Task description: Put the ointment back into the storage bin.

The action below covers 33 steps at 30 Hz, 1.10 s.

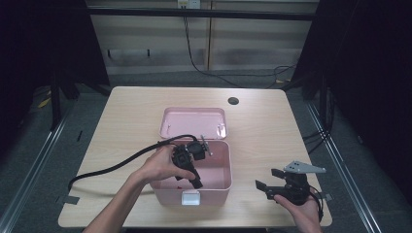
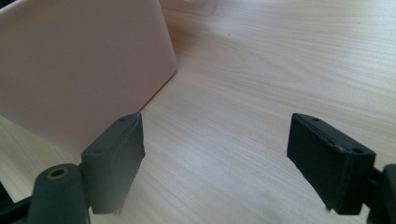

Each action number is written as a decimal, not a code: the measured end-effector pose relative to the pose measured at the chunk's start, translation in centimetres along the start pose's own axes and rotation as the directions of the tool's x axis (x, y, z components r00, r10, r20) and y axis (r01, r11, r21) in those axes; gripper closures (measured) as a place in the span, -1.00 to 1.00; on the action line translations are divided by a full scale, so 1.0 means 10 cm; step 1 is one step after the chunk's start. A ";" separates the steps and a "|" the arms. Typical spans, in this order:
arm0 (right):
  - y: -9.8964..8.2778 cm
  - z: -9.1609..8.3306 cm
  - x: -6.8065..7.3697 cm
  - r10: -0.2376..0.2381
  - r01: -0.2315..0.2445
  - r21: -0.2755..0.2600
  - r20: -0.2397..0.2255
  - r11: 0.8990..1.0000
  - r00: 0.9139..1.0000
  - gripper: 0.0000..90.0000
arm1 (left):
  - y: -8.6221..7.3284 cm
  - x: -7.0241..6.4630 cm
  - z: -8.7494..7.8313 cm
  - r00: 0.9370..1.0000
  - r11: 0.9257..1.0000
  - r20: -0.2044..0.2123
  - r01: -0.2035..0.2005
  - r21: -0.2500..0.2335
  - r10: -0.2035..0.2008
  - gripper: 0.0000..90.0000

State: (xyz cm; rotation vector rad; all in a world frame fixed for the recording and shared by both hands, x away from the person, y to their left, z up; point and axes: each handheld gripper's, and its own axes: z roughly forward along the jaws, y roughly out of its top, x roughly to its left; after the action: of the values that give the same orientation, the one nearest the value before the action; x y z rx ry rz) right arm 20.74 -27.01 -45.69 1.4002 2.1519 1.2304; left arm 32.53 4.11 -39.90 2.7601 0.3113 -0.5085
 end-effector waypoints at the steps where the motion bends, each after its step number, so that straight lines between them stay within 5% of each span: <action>1: 0.00 0.00 0.00 0.000 0.000 0.000 0.000 1.000 1.000 -0.58 | 0.00 0.00 0.00 1.000 1.000 0.000 0.000 0.000 0.000 0.41; 4: 0.00 0.00 0.00 0.001 -0.001 0.001 -0.001 1.000 1.000 -0.58 | -0.02 -0.02 -0.09 0.999 1.000 -0.032 -0.003 -0.008 0.003 0.37; 7: 0.00 0.00 0.00 0.001 -0.001 0.001 0.000 1.000 1.000 -0.58 | -0.04 -0.04 -0.16 0.997 0.999 -0.069 0.035 -0.030 -0.037 0.37; 22: 0.00 0.00 0.00 0.000 0.000 0.000 0.000 1.000 1.000 -0.58 | -0.16 -0.13 -0.45 0.996 0.997 -0.085 0.001 -0.082 -0.008 0.28; 33: -0.01 0.00 -0.01 0.002 -0.002 0.001 0.002 1.000 1.000 -0.58 | -0.32 -0.13 -0.65 0.993 0.989 -0.104 0.031 -0.147 -0.047 0.09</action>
State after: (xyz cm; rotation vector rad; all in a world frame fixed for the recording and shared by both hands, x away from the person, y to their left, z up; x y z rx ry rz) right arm 20.74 -27.06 -45.75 1.4032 2.1502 1.2279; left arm 32.54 9.09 -34.45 2.6484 0.4116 -0.3330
